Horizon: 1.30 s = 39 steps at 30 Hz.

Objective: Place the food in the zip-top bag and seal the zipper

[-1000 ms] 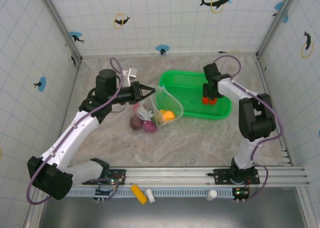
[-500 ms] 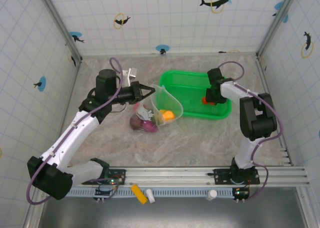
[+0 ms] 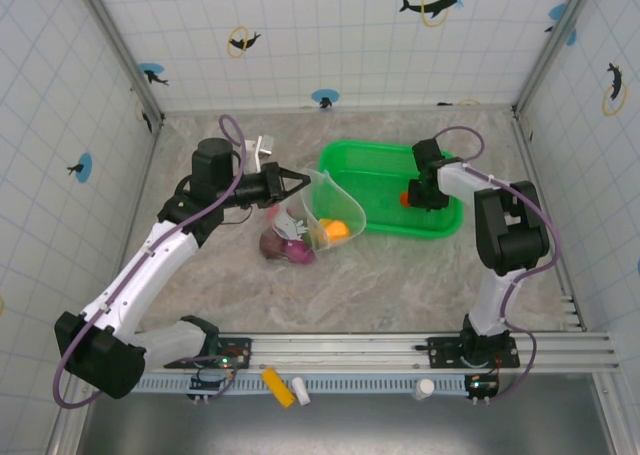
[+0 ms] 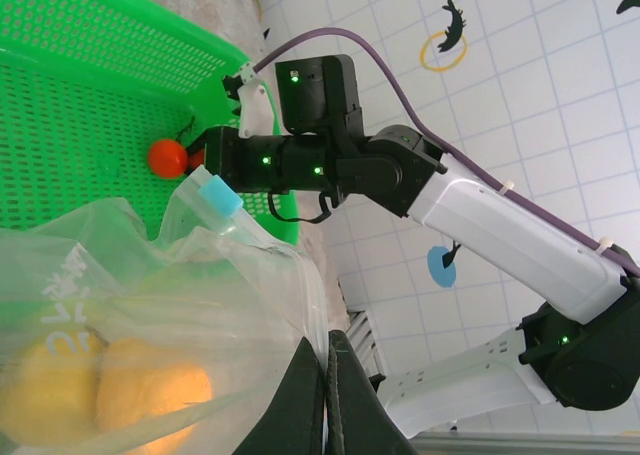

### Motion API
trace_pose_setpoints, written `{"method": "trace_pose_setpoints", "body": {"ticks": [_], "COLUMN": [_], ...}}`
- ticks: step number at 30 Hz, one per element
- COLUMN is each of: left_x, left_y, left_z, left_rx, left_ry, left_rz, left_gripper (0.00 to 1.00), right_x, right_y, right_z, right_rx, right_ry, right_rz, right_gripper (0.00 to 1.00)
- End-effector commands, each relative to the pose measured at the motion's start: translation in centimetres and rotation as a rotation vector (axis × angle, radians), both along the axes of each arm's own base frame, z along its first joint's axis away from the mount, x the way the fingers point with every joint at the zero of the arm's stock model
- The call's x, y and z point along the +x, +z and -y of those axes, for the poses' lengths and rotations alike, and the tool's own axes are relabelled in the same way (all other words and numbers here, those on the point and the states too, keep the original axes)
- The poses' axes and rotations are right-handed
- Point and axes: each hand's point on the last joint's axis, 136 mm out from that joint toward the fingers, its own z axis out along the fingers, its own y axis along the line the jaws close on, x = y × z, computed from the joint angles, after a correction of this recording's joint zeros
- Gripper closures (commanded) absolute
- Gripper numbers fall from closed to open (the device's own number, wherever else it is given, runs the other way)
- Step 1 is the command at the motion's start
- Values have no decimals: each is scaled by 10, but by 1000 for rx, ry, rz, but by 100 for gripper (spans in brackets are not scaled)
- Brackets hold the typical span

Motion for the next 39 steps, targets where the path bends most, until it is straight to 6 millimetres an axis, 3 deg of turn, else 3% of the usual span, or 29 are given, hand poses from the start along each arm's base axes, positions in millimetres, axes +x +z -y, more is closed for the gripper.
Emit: {"method": "trace_pose_setpoints", "body": {"ticks": [1, 6, 13, 16, 21, 25, 28, 32, 39], "left_x": [3, 4, 7, 9, 14, 16, 19, 19, 17], "left_y": [3, 4, 13, 16, 13, 13, 18, 25, 32], "left_z": [-2, -2, -4, -6, -10, -10, -10, -10, -10], "left_rx": [-6, -4, 12, 18, 50, 52, 44, 30, 14], "left_ry": [11, 18, 37, 53, 89, 104, 113, 120, 122], "left_rz": [24, 22, 33, 35, 19, 2, 3, 4, 7], "left_gripper": [100, 100, 100, 100, 100, 100, 100, 100, 100], "right_x": [12, 13, 13, 6, -19, -54, -84, -110, -128], "right_y": [27, 57, 126, 156, 223, 283, 314, 329, 308], "right_z": [3, 3, -8, -22, -72, -122, -158, -187, -210], "right_rx": [-6, -3, 5, 36, 104, 189, 231, 158, -5], "right_ry": [-11, -11, 25, 76, 253, 407, 518, 598, 660], "right_rz": [77, 146, 306, 371, 546, 666, 733, 800, 824], "right_gripper": [71, 73, 75, 74, 75, 76, 76, 76, 76]}}
